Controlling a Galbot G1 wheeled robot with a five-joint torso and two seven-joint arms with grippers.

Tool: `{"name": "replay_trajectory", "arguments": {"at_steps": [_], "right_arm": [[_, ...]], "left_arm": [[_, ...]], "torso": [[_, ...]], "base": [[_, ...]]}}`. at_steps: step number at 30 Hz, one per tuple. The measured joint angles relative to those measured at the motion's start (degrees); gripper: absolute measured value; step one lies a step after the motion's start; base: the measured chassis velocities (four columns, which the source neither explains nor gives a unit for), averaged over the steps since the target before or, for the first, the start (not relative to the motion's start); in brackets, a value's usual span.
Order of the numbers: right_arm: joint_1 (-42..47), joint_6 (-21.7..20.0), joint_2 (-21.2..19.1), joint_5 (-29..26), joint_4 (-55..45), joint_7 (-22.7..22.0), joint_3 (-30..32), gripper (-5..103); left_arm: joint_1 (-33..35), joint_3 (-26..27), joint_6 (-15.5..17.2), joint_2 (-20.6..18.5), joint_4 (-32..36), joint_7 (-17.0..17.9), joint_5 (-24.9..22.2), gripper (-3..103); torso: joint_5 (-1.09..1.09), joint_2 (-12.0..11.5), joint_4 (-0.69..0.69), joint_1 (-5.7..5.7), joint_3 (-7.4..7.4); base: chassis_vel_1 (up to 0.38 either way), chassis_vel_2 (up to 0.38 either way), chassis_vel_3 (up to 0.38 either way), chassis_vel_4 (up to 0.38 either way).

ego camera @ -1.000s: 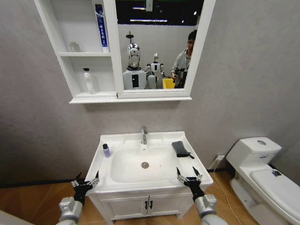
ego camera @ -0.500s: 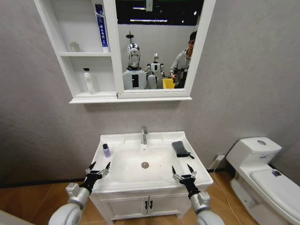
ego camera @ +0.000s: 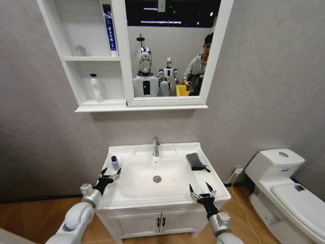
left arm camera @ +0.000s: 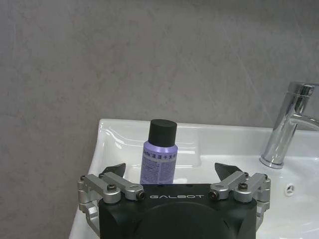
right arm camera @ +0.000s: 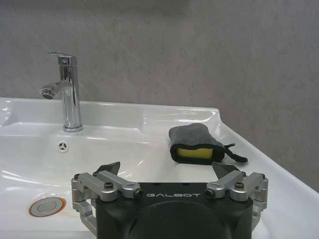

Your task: Move facial cleanser and shampoo from washbasin to cabinet, then wipe washbasin with towel.

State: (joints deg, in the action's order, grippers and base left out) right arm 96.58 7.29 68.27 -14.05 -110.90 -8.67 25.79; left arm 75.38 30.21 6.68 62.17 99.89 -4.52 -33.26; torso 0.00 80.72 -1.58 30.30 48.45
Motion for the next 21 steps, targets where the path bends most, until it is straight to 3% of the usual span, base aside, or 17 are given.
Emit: {"name": "replay_trajectory", "arguments": {"at_steps": [11, 14, 20, 21], "right_arm": [[0.4, 0.0, -0.4, -0.3, 0.2, -0.2, 0.5, 100], [0.4, 0.0, -0.4, -0.5, 0.3, -0.3, 0.6, 100], [0.0, -0.2, -0.7, -1.6, 0.4, -0.8, 0.8, 100], [-0.1, -0.2, -0.8, -1.8, 0.5, -0.8, 0.8, 100]], "left_arm": [[-8.1, -2.8, -0.4, 0.5, -7.5, 0.4, 1.1, 98], [-8.8, -2.8, -0.7, 0.6, -9.1, 0.4, 2.1, 90], [-8.9, -2.8, -0.6, 0.7, -9.7, 0.0, 2.0, 63], [-8.8, -2.8, -0.5, 0.7, -9.5, -0.1, 1.8, 63]], "torso": [[0.00, 0.0, -0.01, 0.00, 0.00], [0.00, 0.0, 0.00, 0.00, 0.00], [0.01, 0.0, 0.00, 0.00, 0.00], [0.00, 0.0, 0.00, 0.00, -0.01]], "base": [[0.000, 0.000, 0.000, 0.000], [0.000, 0.000, 0.000, 0.000], [0.000, 0.000, 0.000, 0.000], [0.000, 0.000, 0.000, 0.000]]}}
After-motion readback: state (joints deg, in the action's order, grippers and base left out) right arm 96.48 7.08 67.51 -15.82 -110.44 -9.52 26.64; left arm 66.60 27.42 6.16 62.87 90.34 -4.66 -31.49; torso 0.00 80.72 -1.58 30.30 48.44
